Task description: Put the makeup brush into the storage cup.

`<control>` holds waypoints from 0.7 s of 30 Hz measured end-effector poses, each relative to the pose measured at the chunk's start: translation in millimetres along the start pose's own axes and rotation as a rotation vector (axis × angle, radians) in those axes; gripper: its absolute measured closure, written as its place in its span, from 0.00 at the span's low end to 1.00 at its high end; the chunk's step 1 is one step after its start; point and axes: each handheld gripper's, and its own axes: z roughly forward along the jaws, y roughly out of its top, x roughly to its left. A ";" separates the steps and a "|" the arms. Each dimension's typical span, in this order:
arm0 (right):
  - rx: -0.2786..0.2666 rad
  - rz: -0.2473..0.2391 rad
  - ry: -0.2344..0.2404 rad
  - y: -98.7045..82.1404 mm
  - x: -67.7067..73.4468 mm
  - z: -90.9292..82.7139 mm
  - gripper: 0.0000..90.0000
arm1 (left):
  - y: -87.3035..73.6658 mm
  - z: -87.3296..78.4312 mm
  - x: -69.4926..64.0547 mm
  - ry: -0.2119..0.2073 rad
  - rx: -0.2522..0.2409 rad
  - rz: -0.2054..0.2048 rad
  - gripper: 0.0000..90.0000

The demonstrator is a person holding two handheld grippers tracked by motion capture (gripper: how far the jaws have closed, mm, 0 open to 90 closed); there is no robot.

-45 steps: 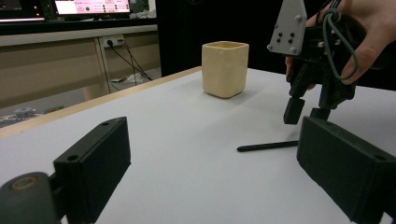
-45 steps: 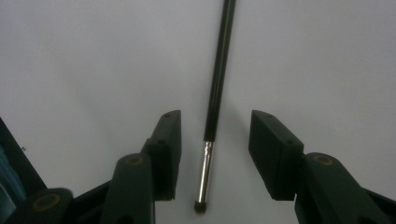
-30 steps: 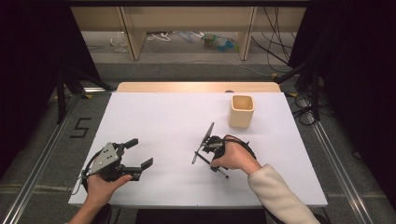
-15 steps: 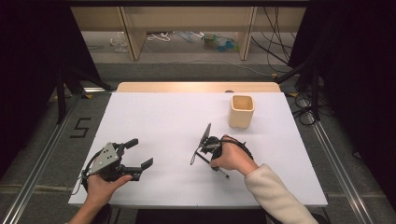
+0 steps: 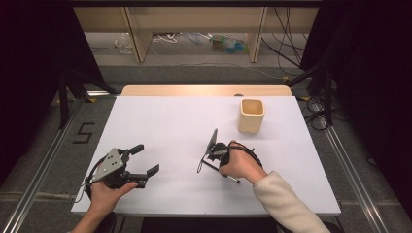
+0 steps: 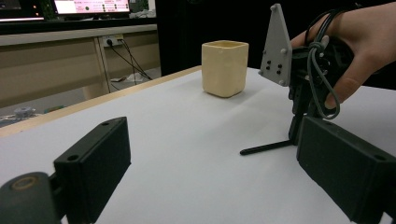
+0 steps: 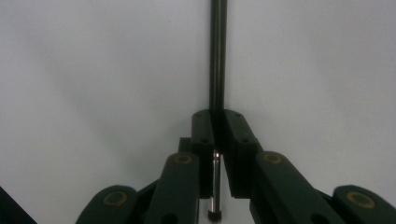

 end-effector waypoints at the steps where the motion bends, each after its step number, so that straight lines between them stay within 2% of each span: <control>1: 0.000 0.002 0.001 0.0 -0.1 0.0 0.94 | 0.0 0.0 0.0 0.000 0.000 0.000 0.11; 6: -0.012 0.003 0.008 -1.5 -2.0 0.1 0.94 | -0.2 -0.1 -0.1 0.000 0.001 -0.002 0.11; 7: -0.007 0.022 0.014 -1.5 -1.4 0.0 0.94 | -0.2 0.0 0.0 0.000 0.001 -0.001 0.11; 13: -0.016 0.026 0.019 -2.5 -2.8 -0.4 0.94 | -0.1 -0.1 0.1 0.000 0.001 -0.001 0.11; 15: -0.016 0.041 0.028 -2.5 -1.9 -0.6 0.94 | -0.1 -0.1 0.1 0.000 0.002 -0.001 0.11; 21: -0.012 0.035 0.023 -2.6 -2.8 -0.5 0.94 | -0.1 -0.1 0.1 0.001 0.001 0.000 0.11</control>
